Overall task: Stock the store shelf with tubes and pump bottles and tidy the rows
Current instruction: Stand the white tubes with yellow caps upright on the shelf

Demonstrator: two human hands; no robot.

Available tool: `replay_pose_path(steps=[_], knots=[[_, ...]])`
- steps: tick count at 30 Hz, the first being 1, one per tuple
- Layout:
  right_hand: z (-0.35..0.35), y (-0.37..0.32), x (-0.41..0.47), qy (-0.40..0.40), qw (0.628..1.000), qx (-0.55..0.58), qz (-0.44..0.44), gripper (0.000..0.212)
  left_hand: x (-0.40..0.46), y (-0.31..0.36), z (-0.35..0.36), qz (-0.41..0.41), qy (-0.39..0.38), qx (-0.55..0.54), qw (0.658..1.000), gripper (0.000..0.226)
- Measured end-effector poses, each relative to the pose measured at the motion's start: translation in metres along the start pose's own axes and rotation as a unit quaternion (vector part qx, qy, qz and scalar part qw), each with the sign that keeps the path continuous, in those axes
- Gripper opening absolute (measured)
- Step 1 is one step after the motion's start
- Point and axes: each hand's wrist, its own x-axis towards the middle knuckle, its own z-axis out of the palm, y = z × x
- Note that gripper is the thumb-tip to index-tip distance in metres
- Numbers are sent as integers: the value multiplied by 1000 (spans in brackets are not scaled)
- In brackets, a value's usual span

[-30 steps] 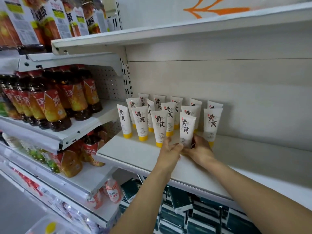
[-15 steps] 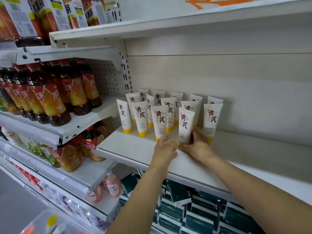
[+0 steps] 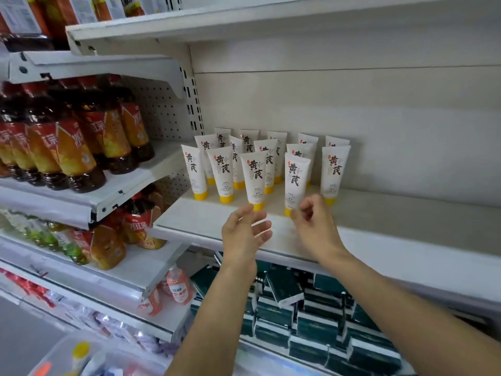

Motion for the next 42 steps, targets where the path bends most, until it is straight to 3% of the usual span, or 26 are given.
replay_pose_path(steps=[4, 10, 18, 22, 31, 42], knots=[[19, -33, -30, -17, 994, 93, -54, 16, -12, 9, -26, 1, -1, 8, 1000, 15], [68, -58, -66, -81, 985, 126, -86, 10, -23, 17, -95, 2, 31, 20, 999, 13], [172, -57, -137, -221, 967, 120, -28, 17, -38, 28, -230, -40, 130, 28, 990, 11], [228, -55, -174, -311, 943, 113, 10, 9, -47, 32, -301, -49, 191, 27, 980, 11], [317, -44, -228, -465, 882, 42, 68, 16, -55, -2, -422, -69, 354, 8, 933, 14], [448, 3, -274, -610, 785, -54, 96, 6, -31, -82, -522, -183, 419, 73, 886, 18]])
